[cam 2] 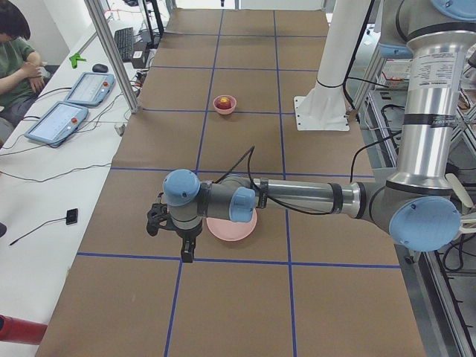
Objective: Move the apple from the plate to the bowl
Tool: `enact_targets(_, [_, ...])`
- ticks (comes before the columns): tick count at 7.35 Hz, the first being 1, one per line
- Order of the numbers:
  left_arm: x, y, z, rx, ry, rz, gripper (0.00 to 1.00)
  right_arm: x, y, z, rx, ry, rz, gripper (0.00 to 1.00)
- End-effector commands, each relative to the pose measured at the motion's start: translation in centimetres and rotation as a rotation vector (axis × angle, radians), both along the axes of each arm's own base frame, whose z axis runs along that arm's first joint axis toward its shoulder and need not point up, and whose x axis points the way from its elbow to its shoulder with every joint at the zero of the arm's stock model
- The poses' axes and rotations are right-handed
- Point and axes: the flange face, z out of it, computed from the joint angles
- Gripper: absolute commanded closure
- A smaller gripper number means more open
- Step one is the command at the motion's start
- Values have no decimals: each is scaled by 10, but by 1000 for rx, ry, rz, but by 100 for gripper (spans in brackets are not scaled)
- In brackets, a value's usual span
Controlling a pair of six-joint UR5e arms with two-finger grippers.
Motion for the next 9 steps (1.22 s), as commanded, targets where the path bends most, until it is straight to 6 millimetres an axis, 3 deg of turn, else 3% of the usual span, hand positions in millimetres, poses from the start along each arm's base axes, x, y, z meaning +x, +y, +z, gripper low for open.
enact_targets(1, [-1,4,6,-11,0,-2,2,-2,5,-44,-68,-1,-5,0])
enact_targets(6, [0,4,8,-14,-2,0,2,-2,15,-12,-121,6,-16,0])
enact_targets(9, [0,4,7,-14,-3,-2,2,-2,17,-8,-127,6,-16,0])
